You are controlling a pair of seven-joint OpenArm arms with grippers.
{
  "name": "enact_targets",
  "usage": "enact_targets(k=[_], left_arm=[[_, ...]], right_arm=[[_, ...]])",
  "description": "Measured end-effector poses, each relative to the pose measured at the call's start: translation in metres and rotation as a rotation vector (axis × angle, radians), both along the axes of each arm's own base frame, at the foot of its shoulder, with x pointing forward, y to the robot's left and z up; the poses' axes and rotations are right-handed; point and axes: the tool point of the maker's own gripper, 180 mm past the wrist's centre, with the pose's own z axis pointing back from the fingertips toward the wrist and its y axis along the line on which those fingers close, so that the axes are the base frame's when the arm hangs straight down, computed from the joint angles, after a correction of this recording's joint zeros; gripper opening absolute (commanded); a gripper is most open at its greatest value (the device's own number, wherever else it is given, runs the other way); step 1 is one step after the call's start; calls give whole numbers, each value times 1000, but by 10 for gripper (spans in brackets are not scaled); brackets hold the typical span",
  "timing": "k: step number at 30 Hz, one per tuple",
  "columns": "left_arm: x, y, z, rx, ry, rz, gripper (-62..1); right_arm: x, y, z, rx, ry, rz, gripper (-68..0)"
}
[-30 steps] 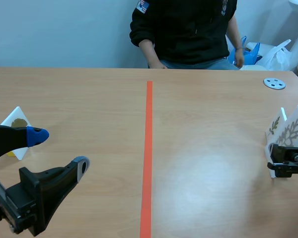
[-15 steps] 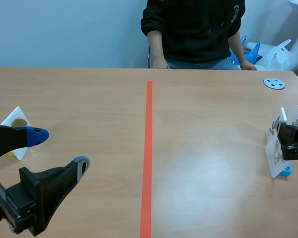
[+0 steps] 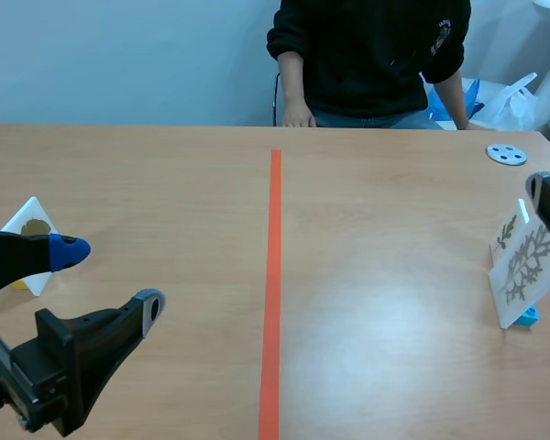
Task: Sort the leaf by its shape. The table is split by an orange tape line. A compound leaf with several leaflets goes to the left side, a simple leaf with one blade goes to the right side. Return to the home posture when a red brick is placed on the table.
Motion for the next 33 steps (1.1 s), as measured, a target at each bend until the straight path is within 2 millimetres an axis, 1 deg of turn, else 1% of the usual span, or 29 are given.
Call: enact_targets(k=[2,4,7,9,12,13,16,19,21,25,28,30,33], left_arm=[[0,0,0,0,0,0,14],[0,0,0,0,0,0,14],[0,0,0,2,2,0,14],[0,0,-1,2,2,0,14],[0,0,-1,2,2,0,14],[0,0,-1,2,3,0,14],[0,0,-1,3,3,-1,14],[0,0,-1,6,3,-3,14],[-1,0,-1,9,3,-8,14],[-1,1,-1,16,3,-13,14],[-1,1,-1,16,2,-13,14],[-1,1,-2,21,9,-14,14],[-1,1,-3,23,12,-14,14]], right_arm=[[-9,12,-2,11,24,49,-144],[-17,20,-4,39,43,78,-100],[-25,30,-9,49,71,128,2],[-29,42,-6,78,58,187,4],[-37,70,5,164,11,318,4],[-38,76,7,180,-1,336,4],[-35,76,6,181,-1,327,4],[-29,70,2,154,14,290,4],[-29,70,-3,134,25,284,4],[-35,92,-18,121,69,336,-2],[-38,102,-31,94,98,335,-2],[-42,109,-35,81,114,352,-2],[-47,114,-32,72,122,351,-2]])
